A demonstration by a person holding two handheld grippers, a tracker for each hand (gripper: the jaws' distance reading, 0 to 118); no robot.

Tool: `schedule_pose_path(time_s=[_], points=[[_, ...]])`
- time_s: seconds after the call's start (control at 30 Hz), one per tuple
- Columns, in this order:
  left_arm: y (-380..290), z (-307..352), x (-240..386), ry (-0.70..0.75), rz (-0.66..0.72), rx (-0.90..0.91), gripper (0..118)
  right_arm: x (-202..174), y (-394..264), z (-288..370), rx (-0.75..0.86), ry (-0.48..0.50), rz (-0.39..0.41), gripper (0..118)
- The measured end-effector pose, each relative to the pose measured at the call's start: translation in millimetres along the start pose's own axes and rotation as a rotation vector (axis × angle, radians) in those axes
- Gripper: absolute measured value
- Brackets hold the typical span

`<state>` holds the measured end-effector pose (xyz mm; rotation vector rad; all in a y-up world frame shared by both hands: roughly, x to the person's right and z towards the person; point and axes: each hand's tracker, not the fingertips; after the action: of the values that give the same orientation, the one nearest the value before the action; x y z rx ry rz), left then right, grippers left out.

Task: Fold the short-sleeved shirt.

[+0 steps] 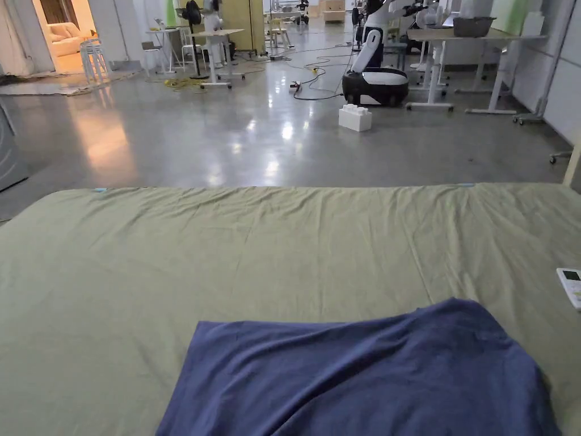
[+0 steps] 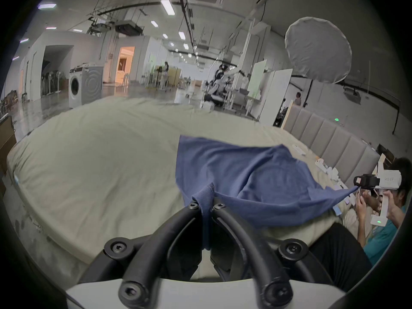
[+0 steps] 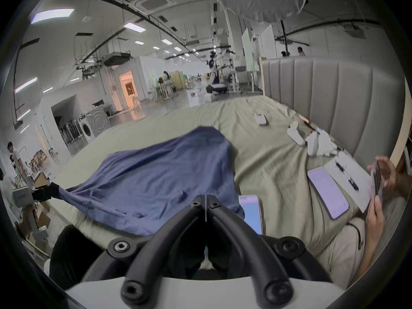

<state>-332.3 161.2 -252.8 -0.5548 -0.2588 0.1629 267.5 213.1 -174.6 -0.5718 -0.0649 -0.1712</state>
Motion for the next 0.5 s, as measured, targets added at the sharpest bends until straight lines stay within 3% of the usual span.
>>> schedule_pose_path(time_s=[0.23, 0.27, 0.3, 0.33, 0.37, 0.4, 0.43, 0.5], points=[[-18, -20, -8, 0.007, -0.034, -0.1, 6, -1, -13, -18, -0.071, -0.015, 0.002, 0], [-19, -21, -9, 0.023, -0.05, -0.1, 14, -2, -15, -21, -0.085, -0.026, 0.023, 1], [-19, -21, -9, 0.039, -0.057, -0.103, 31, 5, -20, -22, -0.102, -0.024, 0.024, 2], [-23, -20, -13, 0.045, -0.053, -0.11, 53, 7, -22, -24, -0.114, -0.027, 0.029, 12], [-23, -19, -16, 0.053, -0.026, -0.12, 83, 9, -24, -25, -0.123, -0.031, 0.02, 45], [-22, -17, -19, 0.071, -0.016, -0.116, 95, 12, -26, -25, -0.13, -0.039, 0.011, 72], [-20, -13, -21, 0.088, -0.006, -0.108, 96, 26, -37, -31, -0.149, -0.049, -0.003, 88], [-15, 7, -22, 0.146, 0.006, -0.048, 96, 34, -41, -25, -0.121, -0.104, -0.014, 87]])
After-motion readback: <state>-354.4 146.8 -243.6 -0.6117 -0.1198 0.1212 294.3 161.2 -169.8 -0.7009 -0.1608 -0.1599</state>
